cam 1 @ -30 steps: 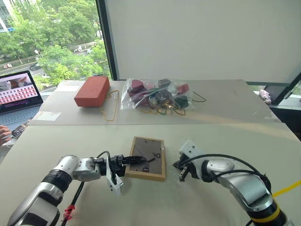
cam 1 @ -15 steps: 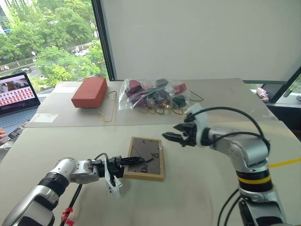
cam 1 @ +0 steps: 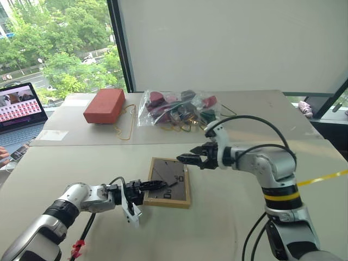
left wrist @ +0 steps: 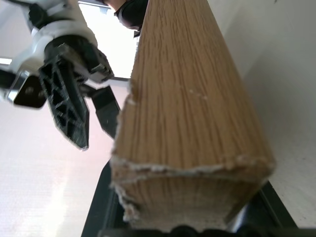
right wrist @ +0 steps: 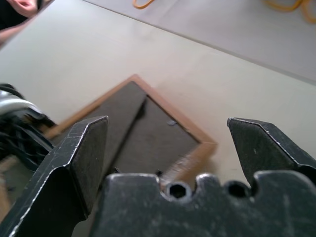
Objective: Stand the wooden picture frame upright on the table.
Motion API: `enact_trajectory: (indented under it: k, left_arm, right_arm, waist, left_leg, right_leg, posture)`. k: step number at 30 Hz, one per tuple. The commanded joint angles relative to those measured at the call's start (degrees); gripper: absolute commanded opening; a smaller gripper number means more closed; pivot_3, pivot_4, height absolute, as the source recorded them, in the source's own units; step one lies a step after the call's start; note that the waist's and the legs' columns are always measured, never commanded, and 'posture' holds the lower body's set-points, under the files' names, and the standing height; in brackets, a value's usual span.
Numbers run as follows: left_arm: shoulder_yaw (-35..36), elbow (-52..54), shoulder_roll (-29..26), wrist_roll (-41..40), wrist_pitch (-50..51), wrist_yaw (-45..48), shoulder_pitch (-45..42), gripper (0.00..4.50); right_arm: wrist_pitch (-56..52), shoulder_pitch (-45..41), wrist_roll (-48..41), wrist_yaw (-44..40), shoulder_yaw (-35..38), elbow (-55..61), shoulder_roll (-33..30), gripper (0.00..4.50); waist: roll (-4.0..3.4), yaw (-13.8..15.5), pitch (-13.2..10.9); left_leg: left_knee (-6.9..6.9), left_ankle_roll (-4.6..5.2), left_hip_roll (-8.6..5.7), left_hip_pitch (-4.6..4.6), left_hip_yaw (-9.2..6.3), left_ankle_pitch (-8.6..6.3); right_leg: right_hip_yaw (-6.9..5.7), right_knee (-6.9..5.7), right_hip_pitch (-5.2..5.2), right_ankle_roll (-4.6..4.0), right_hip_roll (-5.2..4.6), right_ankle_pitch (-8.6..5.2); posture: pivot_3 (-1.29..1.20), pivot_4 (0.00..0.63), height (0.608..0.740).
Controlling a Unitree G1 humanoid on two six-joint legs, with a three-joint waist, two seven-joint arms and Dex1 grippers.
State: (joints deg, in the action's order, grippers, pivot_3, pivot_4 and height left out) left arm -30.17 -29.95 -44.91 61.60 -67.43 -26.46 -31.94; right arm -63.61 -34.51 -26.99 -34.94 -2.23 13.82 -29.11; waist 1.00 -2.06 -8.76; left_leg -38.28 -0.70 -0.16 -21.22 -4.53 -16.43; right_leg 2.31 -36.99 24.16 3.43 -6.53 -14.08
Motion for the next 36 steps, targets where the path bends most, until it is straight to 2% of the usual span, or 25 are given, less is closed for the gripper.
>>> enact_trajectory:
  k: [1, 5, 6, 7, 12, 13, 14, 16, 19, 24, 27, 29, 30, 31, 34, 35, 36]
  left_arm:
    - [-1.3, -0.6, -0.8, -1.2, -0.3, 3.5, 2.7, 1.12]
    - [-1.2, -0.5, -1.1, -3.3, -1.2, 6.0, 3.1, 1.12]
    - [-1.3, -0.2, -1.2, -3.2, -1.5, 6.3, 3.2, 1.12]
    - [-1.3, 0.1, -1.3, -3.1, -1.8, 6.6, 3.2, 1.12]
    - [-1.2, -0.1, -1.6, -3.2, -3.0, 7.1, 2.8, 1.12]
    - [-1.2, -0.2, -1.6, -3.2, -3.2, 7.1, 2.6, 1.12]
    - [-1.1, -0.5, -1.6, -3.2, -3.3, 7.1, 2.4, 1.12]
    - [-1.1, -0.9, -1.5, -3.1, -3.4, 7.2, 2.1, 1.12]
    - [-1.0, -1.2, -1.5, -3.4, -3.4, 7.4, 1.8, 1.12]
    - [-0.8, -1.3, -1.4, -4.2, -3.3, 8.0, 2.0, 1.12]
    - [-0.6, -1.3, -1.2, -4.9, -3.5, 8.6, 1.9, 1.12]
    - [-0.5, -1.3, -1.1, -5.0, -3.6, 8.8, 1.9, 1.12]
    - [-0.4, -1.2, -1.0, -4.9, -3.7, 8.9, 1.9, 1.12]
    - [-0.3, -1.2, -0.9, -4.9, -3.7, 9.0, 1.8, 1.12]
    - [-0.1, -1.3, -0.6, -5.4, -3.6, 9.4, 1.8, 1.12]
    - [0.0, -1.4, -0.5, -5.5, -3.6, 9.6, 1.8, 1.12]
    - [0.1, -1.4, -0.5, -5.6, -3.7, 9.7, 1.8, 1.12]
  right_arm:
    - [8.1, 10.3, 4.1, -1.5, -0.9, 9.8, -7.5, 4.47]
    - [9.4, 19.3, 4.8, -1.8, -2.8, 14.2, -10.5, 4.47]
    - [9.8, 20.6, 5.6, -1.8, -4.0, 14.9, -11.1, 3.95]
    - [10.8, 21.3, 6.8, -1.4, -5.6, 15.2, -11.4, 3.81]
    - [11.8, 19.8, 8.9, -0.5, -11.1, 15.6, -9.1, 2.00]
    - [11.4, 19.3, 9.3, -0.3, -12.0, 15.6, -8.7, 1.76]
    - [11.2, 18.9, 9.8, 0.0, -12.7, 15.6, -8.3, 1.30]
    - [10.6, 18.4, 9.8, 0.1, -13.6, 16.0, -7.5, 1.01]
    - [11.9, 17.4, 10.1, 0.5, -14.0, 17.6, -6.1, 1.01]
    - [31.5, 16.2, 23.6, -1.2, -19.8, 16.7, -13.1, 1.01]
    - [44.3, 17.5, 30.5, -1.2, -21.5, 13.6, -16.1, 1.77]
    - [49.1, 18.3, 32.5, -2.0, -22.0, 12.4, -16.5, 2.46]
    - [51.2, 18.6, 33.3, -2.0, -22.1, 12.1, -16.3, 2.60]
    - [53.1, 18.7, 34.2, -2.2, -22.4, 11.7, -16.0, 3.11]
    - [58.3, 18.4, 38.6, -2.8, -24.3, 10.8, -15.2, 4.02]
    - [60.4, 18.0, 40.2, -2.8, -24.8, 10.6, -15.1, 4.44]
    - [61.9, 17.8, 41.3, -2.9, -24.9, 10.4, -14.9, 4.44]
  waist:
    - [-0.01, 0.0, 0.0]
    - [-0.08, -0.7, 0.0]
    - [-0.07, -0.6, 0.0]
    - [-0.07, -0.6, 0.0]
    - [-0.05, -0.5, 0.0]
    - [-0.05, -0.5, 0.0]
    - [-0.05, -0.5, 0.0]
    - [-0.05, -0.3, 0.0]
    - [-0.04, -0.2, 0.0]
    - [-0.04, -0.2, 0.0]
    - [-0.03, -0.2, 0.1]
    - [-0.02, -0.2, 0.0]
    - [-0.02, -0.2, 0.0]
    - [-0.02, -0.2, 0.0]
    - [-0.02, -0.2, 0.0]
    - [-0.02, -0.1, 0.0]
    - [-0.02, -0.1, 0.0]
  left_leg:
    - [0.02, 0.02, 0.00, -0.02, 0.02, -0.01]
    - [0.00, 0.06, 0.05, 0.10, 0.24, -0.04]
    - [-0.01, 0.04, 0.04, 0.14, 0.21, -0.01]
    - [-0.07, 0.05, 0.07, 0.15, 0.20, -0.01]
    - [-0.23, 0.01, 0.07, 0.20, 0.18, 0.01]
    - [-0.26, 0.01, 0.07, 0.19, 0.18, 0.00]
    - [-0.29, 0.01, 0.07, 0.17, 0.17, 0.00]
    - [-0.33, 0.02, 0.06, 0.12, 0.15, -0.01]
    - [-0.34, 0.04, 0.06, 0.09, 0.14, -0.01]
    - [-0.38, 0.04, 0.04, 0.08, 0.14, -0.02]
    - [-0.38, 0.05, 0.05, 0.08, 0.13, -0.02]
    - [-0.38, 0.04, 0.05, 0.09, 0.14, -0.02]
    - [-0.38, 0.04, 0.05, 0.09, 0.15, -0.02]
    - [-0.38, 0.04, 0.05, 0.09, 0.16, -0.02]
    - [-0.39, 0.04, 0.05, 0.09, 0.16, -0.02]
    - [-0.39, 0.04, 0.05, 0.09, 0.16, -0.02]
    - [-0.40, 0.04, 0.05, 0.09, 0.15, -0.02]
  right_leg:
    - [0.00, 0.03, 0.02, 0.00, -0.01, 0.00]
    - [0.06, -0.01, 0.02, -0.01, 0.00, 0.00]
    - [0.06, 0.11, -0.01, -0.01, -0.01, 0.00]
    - [0.04, 0.14, -0.05, -0.02, 0.02, -0.01]
    - [0.05, 0.05, -0.11, -0.03, 0.04, 0.00]
    - [0.05, 0.05, -0.10, -0.03, 0.04, 0.00]
    - [0.05, 0.05, -0.09, -0.03, 0.04, 0.00]
    - [0.03, 0.05, -0.07, -0.03, 0.04, 0.00]
    - [0.01, 0.08, -0.07, -0.03, 0.04, 0.00]
    - [0.01, 0.09, -0.06, -0.03, 0.03, 0.00]
    - [-0.01, 0.10, -0.05, -0.02, 0.03, 0.00]
    - [0.00, 0.11, -0.06, -0.02, 0.03, 0.00]
    - [0.00, 0.11, -0.06, -0.03, 0.03, 0.00]
    - [0.00, 0.11, -0.07, -0.02, 0.03, 0.00]
    - [0.01, 0.11, -0.08, -0.03, 0.03, 0.00]
    - [0.01, 0.11, -0.08, -0.03, 0.03, 0.00]
    - [0.01, 0.11, -0.08, -0.03, 0.03, 0.00]
  posture:
    - [0.00, 0.150, 0.740]
    - [0.00, 0.150, 0.740]
    - [0.00, 0.150, 0.740]
    - [0.00, 0.150, 0.740]
    - [0.00, 0.150, 0.740]
    - [0.00, 0.150, 0.740]
    - [0.00, 0.150, 0.740]
    - [0.00, 0.150, 0.740]
    - [0.00, 0.150, 0.740]
    - [0.00, 0.150, 0.740]
    - [0.00, 0.150, 0.740]
    - [0.00, 0.150, 0.740]
    - [0.00, 0.150, 0.740]
    - [0.00, 0.150, 0.740]
    - [0.00, 0.150, 0.740]
    - [0.00, 0.150, 0.740]
    - [0.00, 0.150, 0.740]
